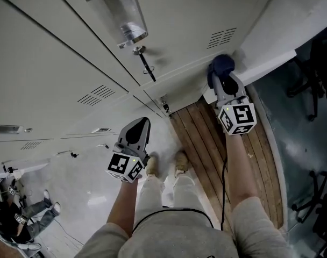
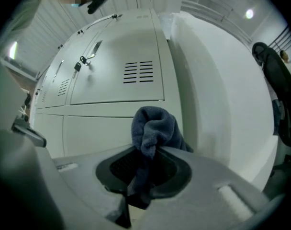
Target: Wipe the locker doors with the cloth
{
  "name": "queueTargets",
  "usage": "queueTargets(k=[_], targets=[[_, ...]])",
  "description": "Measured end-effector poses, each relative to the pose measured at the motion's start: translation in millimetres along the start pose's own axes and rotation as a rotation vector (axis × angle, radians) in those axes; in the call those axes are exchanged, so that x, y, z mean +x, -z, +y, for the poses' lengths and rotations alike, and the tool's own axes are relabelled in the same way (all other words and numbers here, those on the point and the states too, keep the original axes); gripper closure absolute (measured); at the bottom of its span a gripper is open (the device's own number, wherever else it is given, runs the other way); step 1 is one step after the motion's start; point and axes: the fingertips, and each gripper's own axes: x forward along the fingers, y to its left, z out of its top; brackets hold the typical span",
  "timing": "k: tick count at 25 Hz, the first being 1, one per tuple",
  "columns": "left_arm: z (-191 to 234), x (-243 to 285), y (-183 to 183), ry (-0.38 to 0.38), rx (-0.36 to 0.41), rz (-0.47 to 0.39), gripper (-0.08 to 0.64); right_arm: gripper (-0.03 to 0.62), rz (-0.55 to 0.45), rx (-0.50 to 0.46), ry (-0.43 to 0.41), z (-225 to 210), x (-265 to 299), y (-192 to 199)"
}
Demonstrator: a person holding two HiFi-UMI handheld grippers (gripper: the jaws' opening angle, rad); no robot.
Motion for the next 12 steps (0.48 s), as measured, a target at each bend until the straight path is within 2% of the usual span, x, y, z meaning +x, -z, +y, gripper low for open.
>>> queueTargets(k=[4,12], targets=[[4,0,4,0.015,-0.001,0.005,0.561,0.535,0.005,-0.040,-0.112,55,-5,19],[7,12,2,0.040,-0.016,0.007,0.561,0.535,0.034,-0.034,-0.287,159,4,54]])
